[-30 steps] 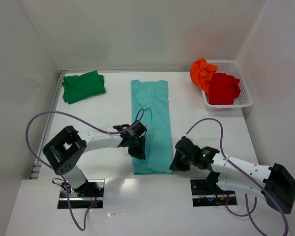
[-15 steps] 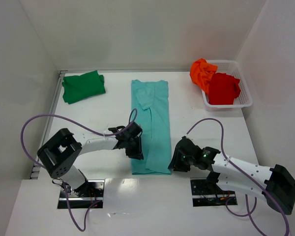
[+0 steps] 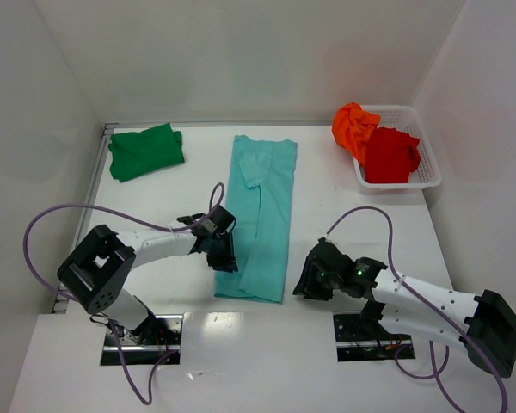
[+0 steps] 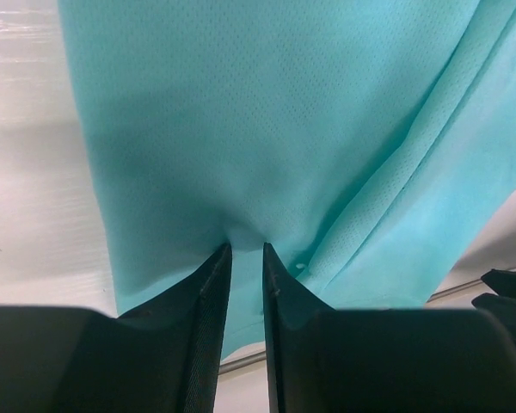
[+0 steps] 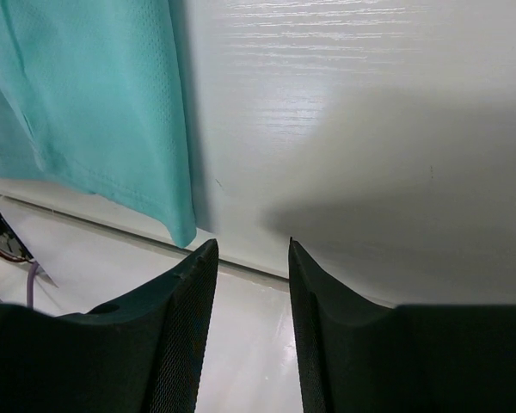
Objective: Fold and stack the t-shirts
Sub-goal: Rotate the tshirt 90 degrees, then grab the bottom of the folded rectangular tshirt with both arms
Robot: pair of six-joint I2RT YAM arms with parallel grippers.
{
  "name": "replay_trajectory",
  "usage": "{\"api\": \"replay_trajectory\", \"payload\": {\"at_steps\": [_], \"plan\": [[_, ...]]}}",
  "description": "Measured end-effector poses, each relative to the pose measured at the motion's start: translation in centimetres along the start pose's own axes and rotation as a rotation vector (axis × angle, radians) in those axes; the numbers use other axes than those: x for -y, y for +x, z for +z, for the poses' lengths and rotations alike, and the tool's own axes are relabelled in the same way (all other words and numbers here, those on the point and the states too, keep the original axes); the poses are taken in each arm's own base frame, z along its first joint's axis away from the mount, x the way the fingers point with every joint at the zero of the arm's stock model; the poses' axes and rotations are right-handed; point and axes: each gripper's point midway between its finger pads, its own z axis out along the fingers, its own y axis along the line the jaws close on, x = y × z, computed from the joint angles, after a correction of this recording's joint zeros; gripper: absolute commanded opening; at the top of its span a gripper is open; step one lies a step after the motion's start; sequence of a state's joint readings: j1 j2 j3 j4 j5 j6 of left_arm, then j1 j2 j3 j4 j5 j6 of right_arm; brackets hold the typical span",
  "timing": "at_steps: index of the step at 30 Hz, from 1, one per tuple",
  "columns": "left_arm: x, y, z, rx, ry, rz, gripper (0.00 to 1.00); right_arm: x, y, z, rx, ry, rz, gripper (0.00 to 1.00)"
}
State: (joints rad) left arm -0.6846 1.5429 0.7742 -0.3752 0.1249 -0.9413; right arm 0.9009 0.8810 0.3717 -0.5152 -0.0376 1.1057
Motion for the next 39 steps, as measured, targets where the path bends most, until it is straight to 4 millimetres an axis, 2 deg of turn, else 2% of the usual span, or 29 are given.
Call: {"api": "replay_trajectory", "payload": {"at_steps": [9,19,22,24,28,29,32,33,35,39], "plan": [[0.9,0.7,0.4,-0.027,0.021,0.057,0.29,0.3,0.0,0.3,-0.002,0.016,-0.011,0.49],[4.6,2.7,1.4,-0.099,0.084,0.164,0.29,0.4,-0.4,0.5,0.014,0.028,-0.022,0.50],[5.0,2.9,1.5,-0.101,0.086,0.175,0.29,0.3,-0.4,0.4,0.019,0.022,-0.023,0.50],[5.0,2.9,1.5,-0.099,0.083,0.175,0.32,0.2,-0.5,0.3,0.022,0.017,-0.023,0.56],[5.0,2.8,1.1,-0.087,0.077,0.179,0.48,0.2,-0.5,0.3,0.024,0.014,-0.026,0.62],[4.9,2.7,1.0,-0.079,0.066,0.181,0.60,0.2,-0.5,0.3,0.023,0.015,-0.026,0.64],[4.3,2.5,-0.1,-0.050,0.037,0.184,0.80,0.4,-0.4,0.2,0.021,0.021,-0.030,0.70],[4.2,2.4,-0.7,-0.039,0.032,0.184,0.93,0.4,-0.4,0.2,0.020,0.022,-0.030,0.70],[4.2,2.0,-2.2,-0.002,0.037,0.182,1.00,0.5,-0.4,0.2,0.019,0.025,-0.030,0.70],[5.7,0.9,-6.5,0.110,0.127,0.173,1.00,0.7,-0.3,0.5,0.008,0.047,-0.027,0.70]]}}
